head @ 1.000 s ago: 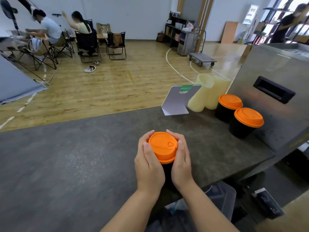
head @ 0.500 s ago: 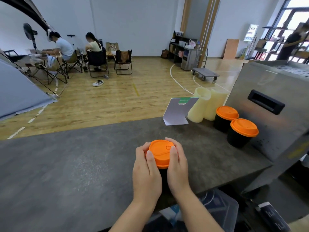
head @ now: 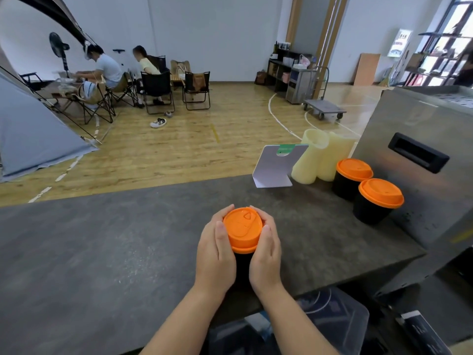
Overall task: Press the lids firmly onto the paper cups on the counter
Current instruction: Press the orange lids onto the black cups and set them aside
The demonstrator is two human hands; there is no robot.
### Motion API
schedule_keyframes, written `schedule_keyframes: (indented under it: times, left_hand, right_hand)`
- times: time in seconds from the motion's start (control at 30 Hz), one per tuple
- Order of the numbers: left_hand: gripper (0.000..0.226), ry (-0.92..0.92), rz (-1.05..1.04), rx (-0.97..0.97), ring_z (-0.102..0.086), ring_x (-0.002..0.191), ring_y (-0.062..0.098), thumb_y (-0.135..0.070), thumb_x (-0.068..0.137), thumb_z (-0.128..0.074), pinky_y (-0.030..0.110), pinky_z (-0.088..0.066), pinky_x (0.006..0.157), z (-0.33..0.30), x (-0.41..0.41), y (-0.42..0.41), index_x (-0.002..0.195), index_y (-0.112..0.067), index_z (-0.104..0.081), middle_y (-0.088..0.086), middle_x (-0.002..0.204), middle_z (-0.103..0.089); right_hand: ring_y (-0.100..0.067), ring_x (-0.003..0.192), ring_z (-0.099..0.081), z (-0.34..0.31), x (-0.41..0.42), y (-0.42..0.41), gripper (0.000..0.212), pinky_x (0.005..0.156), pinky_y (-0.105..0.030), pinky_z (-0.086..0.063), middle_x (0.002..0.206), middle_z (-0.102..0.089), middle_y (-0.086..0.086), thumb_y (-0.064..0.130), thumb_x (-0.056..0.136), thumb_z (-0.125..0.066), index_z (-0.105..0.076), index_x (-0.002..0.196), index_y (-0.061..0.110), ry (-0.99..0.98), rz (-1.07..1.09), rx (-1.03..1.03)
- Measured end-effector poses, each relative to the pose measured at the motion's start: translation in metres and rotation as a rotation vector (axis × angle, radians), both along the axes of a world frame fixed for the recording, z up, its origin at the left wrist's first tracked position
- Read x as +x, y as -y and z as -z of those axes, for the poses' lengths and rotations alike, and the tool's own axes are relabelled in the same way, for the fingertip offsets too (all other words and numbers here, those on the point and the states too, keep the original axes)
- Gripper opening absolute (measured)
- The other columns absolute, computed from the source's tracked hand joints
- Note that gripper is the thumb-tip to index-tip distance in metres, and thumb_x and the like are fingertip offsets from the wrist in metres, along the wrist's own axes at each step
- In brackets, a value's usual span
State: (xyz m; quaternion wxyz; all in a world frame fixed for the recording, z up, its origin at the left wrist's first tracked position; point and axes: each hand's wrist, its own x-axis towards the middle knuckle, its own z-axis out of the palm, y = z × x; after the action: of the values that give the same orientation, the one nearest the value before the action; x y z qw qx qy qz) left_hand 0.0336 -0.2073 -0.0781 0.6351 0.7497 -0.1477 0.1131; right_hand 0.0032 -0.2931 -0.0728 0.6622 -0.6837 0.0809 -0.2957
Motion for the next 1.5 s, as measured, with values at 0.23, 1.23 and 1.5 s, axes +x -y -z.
schedule_keyframes:
  times: [0.23,1.23,1.5]
  left_hand:
    - [0.043,-0.001,0.004,0.016,-0.060,0.112,0.002,-0.054,0.100,-0.020,0.029,-0.052,0.095,-0.003,0.000,-0.001,0.128,-0.044,-0.051,-0.018,0.122,-0.062]
    - [0.039,-0.007,-0.038,-0.127,-0.064,0.109,0.003,-0.050,0.100,-0.025,0.016,-0.051,0.086,-0.004,-0.005,-0.005,0.124,-0.041,-0.055,-0.024,0.117,-0.064]
    - [0.042,-0.004,-0.012,-0.129,-0.063,0.108,0.001,-0.047,0.102,-0.024,0.010,-0.047,0.084,-0.004,-0.009,-0.006,0.127,-0.033,-0.054,-0.021,0.114,-0.065]
  right_hand:
    - [0.003,0.109,-0.058,0.003,0.002,0.002,0.033,0.088,-0.011,-0.047,0.121,-0.059,0.015,0.039,0.101,-0.026,-0.051,0.122,0.037,-0.027,0.014,-0.038]
    - [0.002,0.109,-0.059,0.007,0.003,0.000,0.044,0.085,-0.011,-0.048,0.122,-0.057,0.020,0.053,0.095,-0.022,-0.047,0.128,0.037,-0.014,-0.080,-0.133]
    - [0.006,0.121,-0.050,0.003,-0.004,0.016,0.036,0.099,-0.012,-0.042,0.124,-0.048,0.039,0.048,0.101,-0.022,-0.037,0.133,0.045,-0.118,-0.267,-0.222]
